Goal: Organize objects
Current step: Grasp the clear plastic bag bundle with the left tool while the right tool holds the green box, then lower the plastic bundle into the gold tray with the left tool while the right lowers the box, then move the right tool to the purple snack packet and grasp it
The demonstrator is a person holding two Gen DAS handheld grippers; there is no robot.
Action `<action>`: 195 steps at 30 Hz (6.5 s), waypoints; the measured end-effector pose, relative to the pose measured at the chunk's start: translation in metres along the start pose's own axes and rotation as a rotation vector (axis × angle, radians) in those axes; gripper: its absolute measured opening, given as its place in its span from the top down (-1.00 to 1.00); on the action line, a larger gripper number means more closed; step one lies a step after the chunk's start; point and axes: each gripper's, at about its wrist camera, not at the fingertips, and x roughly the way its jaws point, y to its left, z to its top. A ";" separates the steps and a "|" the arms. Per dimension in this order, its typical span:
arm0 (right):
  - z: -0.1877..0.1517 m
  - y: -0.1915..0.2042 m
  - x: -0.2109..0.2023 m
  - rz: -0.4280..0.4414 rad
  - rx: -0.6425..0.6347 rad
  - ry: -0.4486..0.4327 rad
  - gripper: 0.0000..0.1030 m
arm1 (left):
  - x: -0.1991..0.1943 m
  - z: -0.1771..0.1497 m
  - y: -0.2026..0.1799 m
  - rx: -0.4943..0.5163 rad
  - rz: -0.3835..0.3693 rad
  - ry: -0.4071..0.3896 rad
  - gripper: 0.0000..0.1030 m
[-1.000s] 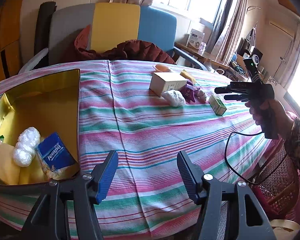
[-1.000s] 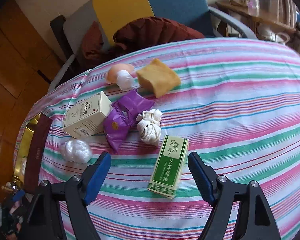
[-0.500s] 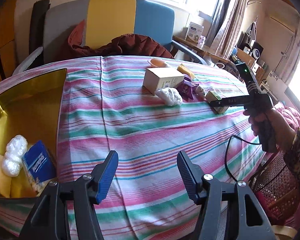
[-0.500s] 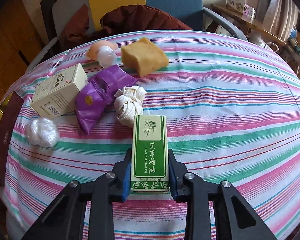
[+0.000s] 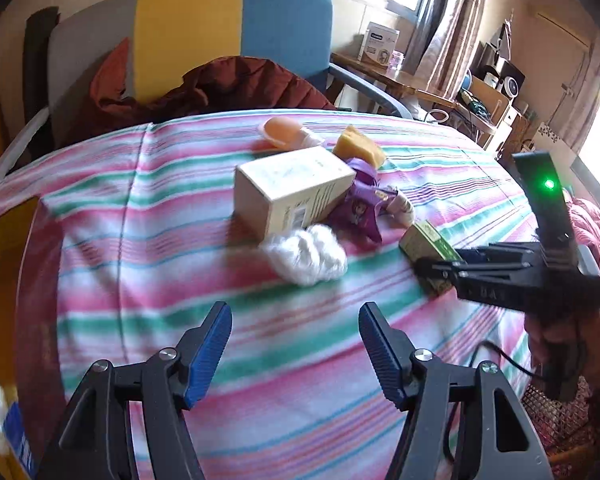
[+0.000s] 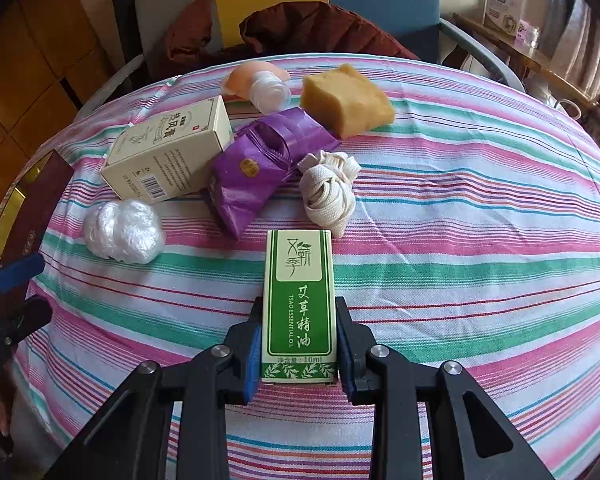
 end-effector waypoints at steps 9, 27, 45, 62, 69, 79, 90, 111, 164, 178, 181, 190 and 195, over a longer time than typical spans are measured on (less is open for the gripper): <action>-0.002 -0.003 -0.005 0.027 0.013 -0.006 0.39 | 0.047 0.028 -0.014 0.037 0.051 0.031 -0.45; -0.001 -0.003 -0.005 0.027 0.012 -0.014 0.39 | 0.042 -0.007 0.018 -0.006 0.059 -0.094 0.04; -0.020 0.060 -0.006 0.100 -0.116 -0.036 0.39 | 0.006 -0.051 0.030 -0.026 0.056 -0.119 0.27; -0.024 0.069 -0.006 0.056 -0.148 -0.075 0.39 | -0.076 -0.074 0.088 -0.220 0.028 -0.226 0.27; -0.026 0.075 -0.006 0.021 -0.156 -0.088 0.39 | -0.103 -0.081 0.136 -0.341 0.069 -0.263 0.27; -0.032 0.093 -0.012 0.019 -0.123 -0.081 0.40 | -0.129 -0.096 0.224 -0.510 0.178 -0.262 0.27; -0.042 0.207 -0.055 0.106 -0.336 -0.237 0.40 | -0.132 -0.113 0.287 -0.640 0.230 -0.206 0.23; -0.052 0.333 -0.064 0.281 -0.520 -0.241 0.39 | -0.183 -0.126 0.321 -0.909 0.325 -0.298 -0.28; -0.005 0.297 -0.015 0.190 -0.294 -0.208 -0.24 | -0.159 -0.089 0.241 -0.655 0.201 -0.253 -0.28; -0.022 0.163 -0.006 0.006 -0.068 -0.196 -0.26 | -0.127 -0.079 0.141 -0.350 0.039 -0.162 -0.28; -0.013 0.123 -0.010 -0.053 0.040 -0.239 -0.26 | -0.121 -0.080 0.123 -0.301 0.013 -0.141 -0.28; 0.027 0.050 0.007 -0.102 0.276 -0.260 -0.17 | -0.115 -0.091 0.094 -0.241 -0.005 -0.104 -0.28; 0.047 0.040 0.021 -0.079 0.296 -0.262 0.00 | -0.110 -0.091 0.093 -0.246 0.011 -0.086 -0.28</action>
